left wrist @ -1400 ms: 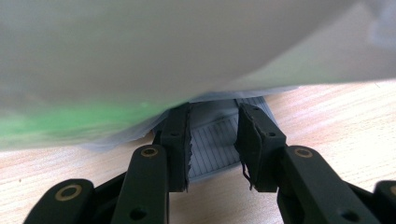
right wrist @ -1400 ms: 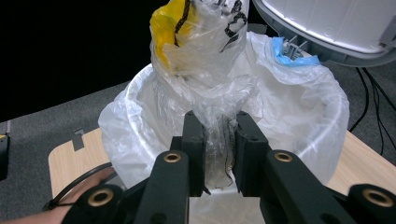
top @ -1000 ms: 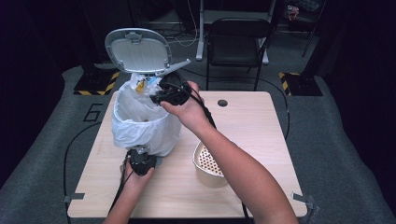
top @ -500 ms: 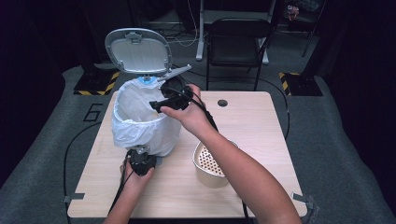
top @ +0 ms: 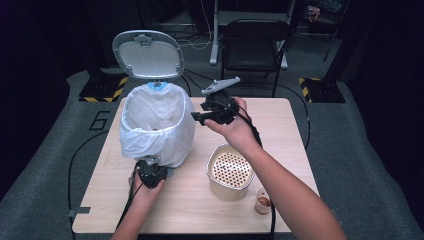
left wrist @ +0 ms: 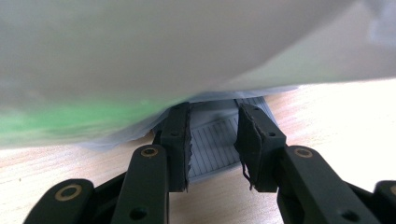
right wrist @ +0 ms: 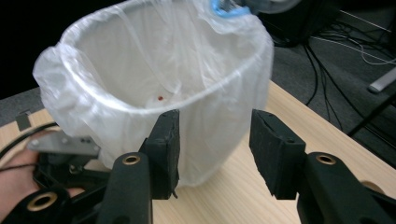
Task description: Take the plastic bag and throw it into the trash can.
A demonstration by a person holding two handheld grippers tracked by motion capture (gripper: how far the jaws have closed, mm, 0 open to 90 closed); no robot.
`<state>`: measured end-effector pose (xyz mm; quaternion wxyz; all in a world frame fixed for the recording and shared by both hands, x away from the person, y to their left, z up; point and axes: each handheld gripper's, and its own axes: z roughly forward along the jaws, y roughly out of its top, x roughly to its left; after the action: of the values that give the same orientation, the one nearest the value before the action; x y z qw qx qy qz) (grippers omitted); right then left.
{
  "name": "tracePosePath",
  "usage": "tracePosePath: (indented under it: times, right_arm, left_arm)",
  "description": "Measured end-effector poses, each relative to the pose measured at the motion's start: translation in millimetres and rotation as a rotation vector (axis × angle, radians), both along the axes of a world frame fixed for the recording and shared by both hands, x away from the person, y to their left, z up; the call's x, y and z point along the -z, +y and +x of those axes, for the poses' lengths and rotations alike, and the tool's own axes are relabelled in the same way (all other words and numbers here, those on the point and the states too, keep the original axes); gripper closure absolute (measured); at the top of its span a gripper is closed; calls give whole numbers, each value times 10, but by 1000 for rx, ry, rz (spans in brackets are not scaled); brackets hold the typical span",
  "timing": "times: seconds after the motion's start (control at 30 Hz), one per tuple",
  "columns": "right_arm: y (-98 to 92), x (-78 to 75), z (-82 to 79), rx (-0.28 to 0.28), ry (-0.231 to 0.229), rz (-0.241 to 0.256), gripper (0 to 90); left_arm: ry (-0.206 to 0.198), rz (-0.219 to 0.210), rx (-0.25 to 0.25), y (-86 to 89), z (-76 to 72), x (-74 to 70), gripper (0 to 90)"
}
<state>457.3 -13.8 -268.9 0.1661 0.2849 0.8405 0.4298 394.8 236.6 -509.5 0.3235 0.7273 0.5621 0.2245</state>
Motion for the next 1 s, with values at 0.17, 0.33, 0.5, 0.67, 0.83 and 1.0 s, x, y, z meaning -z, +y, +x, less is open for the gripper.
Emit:
tracePosePath:
  times: [0.17, 0.33, 0.5, 0.67, 0.83, 1.0]
  right_arm:
    - [-257, 52, -53, 27, -22, -12, 540]
    - [-448, 130, -118, 54, -25, -18, 556]
    - [-624, 240, -135, 74, -15, -13, 569]
    - [-767, 354, -164, 97, 7, -6, 581]
    - [-1024, 610, -249, 130, 34, -9, 611]
    - [-1195, 878, -304, 168, 78, -14, 645]
  left_arm:
    - [15, -14, 7, -5, -2, -5, 649]
    - [21, 4, 17, 8, -3, -13, 649]
    - [25, -12, 15, -1, -5, -9, 649]
    - [24, -6, 20, 4, -3, -10, 649]
    - [18, 3, 16, 8, -4, -10, 650]
    - [24, -6, 20, 4, -3, -10, 649]
